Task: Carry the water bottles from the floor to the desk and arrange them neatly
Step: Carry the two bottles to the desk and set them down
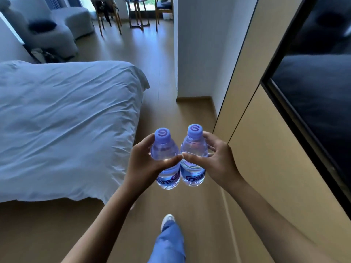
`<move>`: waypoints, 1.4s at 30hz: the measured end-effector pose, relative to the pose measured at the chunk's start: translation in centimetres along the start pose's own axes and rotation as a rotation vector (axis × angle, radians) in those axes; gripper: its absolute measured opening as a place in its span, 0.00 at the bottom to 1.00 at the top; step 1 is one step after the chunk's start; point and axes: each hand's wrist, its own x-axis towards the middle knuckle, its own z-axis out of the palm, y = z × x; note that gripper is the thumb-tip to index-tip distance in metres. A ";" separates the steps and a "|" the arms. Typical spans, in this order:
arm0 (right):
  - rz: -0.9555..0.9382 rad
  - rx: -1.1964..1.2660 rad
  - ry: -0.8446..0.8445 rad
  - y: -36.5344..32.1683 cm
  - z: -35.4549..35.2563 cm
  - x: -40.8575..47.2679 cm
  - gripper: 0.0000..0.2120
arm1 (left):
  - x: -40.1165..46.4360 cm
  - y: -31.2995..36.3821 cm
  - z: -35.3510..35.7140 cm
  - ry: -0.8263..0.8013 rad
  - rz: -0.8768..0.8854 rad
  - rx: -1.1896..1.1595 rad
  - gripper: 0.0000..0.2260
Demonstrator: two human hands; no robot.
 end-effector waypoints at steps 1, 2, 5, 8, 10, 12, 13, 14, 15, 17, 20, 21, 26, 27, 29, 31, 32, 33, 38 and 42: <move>0.002 0.006 0.005 0.0 0.6 2.6 0.26 | 2.6 -0.7 -0.6 -0.003 0.006 0.002 0.20; 0.006 0.016 0.008 0.0 1.1 5.1 0.26 | 5.1 -1.3 -1.1 -0.005 0.008 0.007 0.20; -0.003 0.030 0.013 0.0 2.6 12.3 0.26 | 12.2 -2.9 -2.5 -0.002 0.017 0.048 0.21; -0.001 0.035 0.021 0.3 3.7 18.6 0.27 | 18.4 -4.7 -3.3 -0.016 0.024 0.070 0.21; 0.005 0.039 0.031 0.9 4.3 22.6 0.28 | 22.1 -6.1 -3.6 -0.011 0.021 0.069 0.21; 0.018 0.053 0.038 1.7 4.7 26.8 0.27 | 26.2 -7.7 -3.7 -0.021 0.016 0.059 0.21; 0.021 0.058 0.039 2.2 4.9 29.0 0.26 | 28.3 -8.5 -3.7 -0.027 0.011 0.053 0.21; 0.019 0.059 0.038 2.7 5.0 31.4 0.26 | 30.6 -9.3 -3.6 -0.035 0.005 0.045 0.21; 0.018 0.058 0.032 3.2 5.1 34.0 0.26 | 33.0 -10.1 -3.4 -0.042 -0.003 0.033 0.21; 0.012 0.059 0.015 4.0 5.3 39.3 0.29 | 37.9 -11.7 -3.0 -0.038 -0.013 0.019 0.21; -0.016 0.051 -0.006 4.5 5.2 47.8 0.33 | 45.9 -13.4 -2.4 -0.011 0.000 0.056 0.19; -0.022 0.050 -0.014 4.6 5.0 50.7 0.32 | 48.7 -13.9 -2.2 -0.002 -0.004 0.066 0.19; -0.025 0.057 -0.053 5.2 4.5 64.3 0.33 | 61.3 -16.1 -1.7 0.050 -0.021 0.100 0.20; -0.026 0.062 -0.057 5.3 4.5 66.8 0.34 | 63.5 -16.5 -1.8 0.055 -0.018 0.108 0.20; -0.023 0.066 -0.067 5.5 4.9 71.4 0.33 | 67.7 -17.7 -2.1 0.059 -0.019 0.120 0.21; -0.024 0.068 -0.082 6.0 5.5 76.0 0.31 | 71.8 -19.0 -2.5 0.068 -0.026 0.126 0.20; -0.024 0.069 -0.089 6.3 6.0 78.2 0.30 | 73.9 -19.7 -2.8 0.072 -0.027 0.127 0.20; -0.023 0.068 -0.092 6.6 6.5 80.5 0.30 | 76.0 -20.5 -3.1 0.076 -0.023 0.131 0.21; -0.025 0.058 -0.093 8.0 10.3 92.9 0.32 | 87.9 -25.4 -5.6 0.075 -0.015 0.140 0.20; -0.029 0.038 -0.073 8.0 13.8 103.2 0.34 | 98.2 -28.9 -8.6 0.042 -0.004 0.166 0.20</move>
